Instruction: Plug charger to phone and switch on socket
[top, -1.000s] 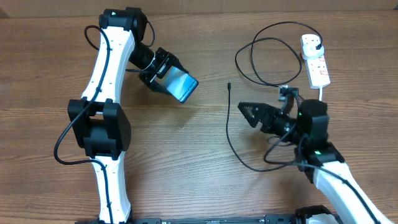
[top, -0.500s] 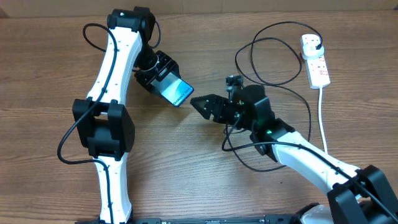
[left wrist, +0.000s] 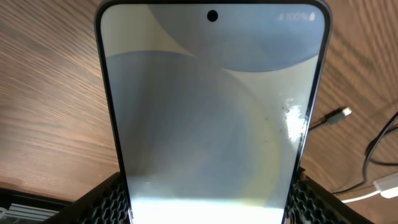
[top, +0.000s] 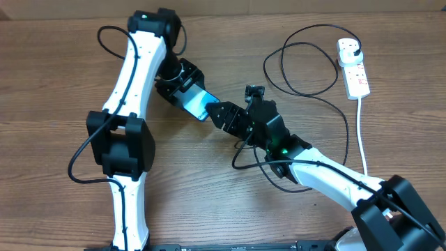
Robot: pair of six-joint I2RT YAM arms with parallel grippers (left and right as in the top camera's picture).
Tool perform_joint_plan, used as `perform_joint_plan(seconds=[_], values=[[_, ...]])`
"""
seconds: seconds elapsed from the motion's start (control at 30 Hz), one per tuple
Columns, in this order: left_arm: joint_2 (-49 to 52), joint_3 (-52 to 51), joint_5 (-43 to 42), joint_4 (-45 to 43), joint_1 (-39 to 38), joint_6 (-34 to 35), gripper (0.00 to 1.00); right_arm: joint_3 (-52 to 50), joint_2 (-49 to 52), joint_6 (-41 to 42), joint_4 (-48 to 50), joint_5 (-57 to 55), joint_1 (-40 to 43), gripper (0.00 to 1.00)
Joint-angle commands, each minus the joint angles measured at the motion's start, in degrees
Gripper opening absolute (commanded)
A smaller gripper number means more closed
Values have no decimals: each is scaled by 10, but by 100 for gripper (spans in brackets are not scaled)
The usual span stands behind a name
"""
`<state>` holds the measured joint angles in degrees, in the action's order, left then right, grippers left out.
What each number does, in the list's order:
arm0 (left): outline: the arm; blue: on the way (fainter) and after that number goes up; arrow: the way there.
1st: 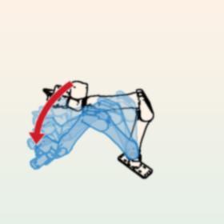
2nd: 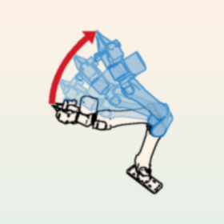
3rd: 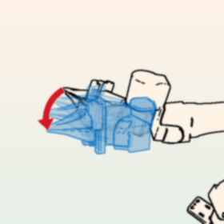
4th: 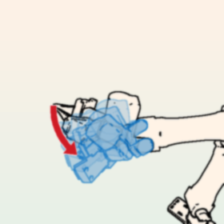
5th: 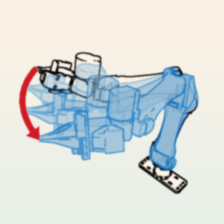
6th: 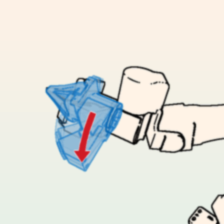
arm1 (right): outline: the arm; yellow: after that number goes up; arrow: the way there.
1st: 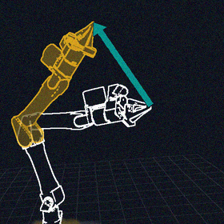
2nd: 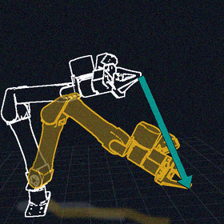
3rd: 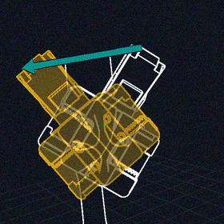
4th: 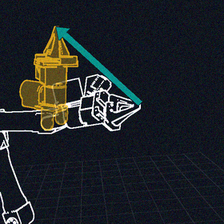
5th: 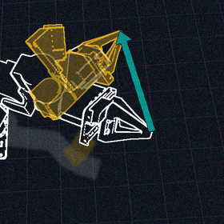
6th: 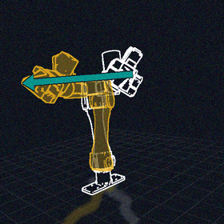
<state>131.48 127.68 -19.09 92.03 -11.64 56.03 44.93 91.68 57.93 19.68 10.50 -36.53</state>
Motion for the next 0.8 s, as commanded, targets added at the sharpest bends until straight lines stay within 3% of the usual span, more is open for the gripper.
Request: perform_joint_plan(seconds=[0.0, 0.33, 0.77], values=[[0, 15, 2, 0, -23, 23, 4, 28, 25, 10, 7, -21, -3, 59], [0, 15, 32, -9, -70, 57, 4, 28, 29, 6, 1, -35, -3, 43], [0, 15, 32, -21, -81, 57, 4, 28, 30, 5, -16, -45, -3, 34]])
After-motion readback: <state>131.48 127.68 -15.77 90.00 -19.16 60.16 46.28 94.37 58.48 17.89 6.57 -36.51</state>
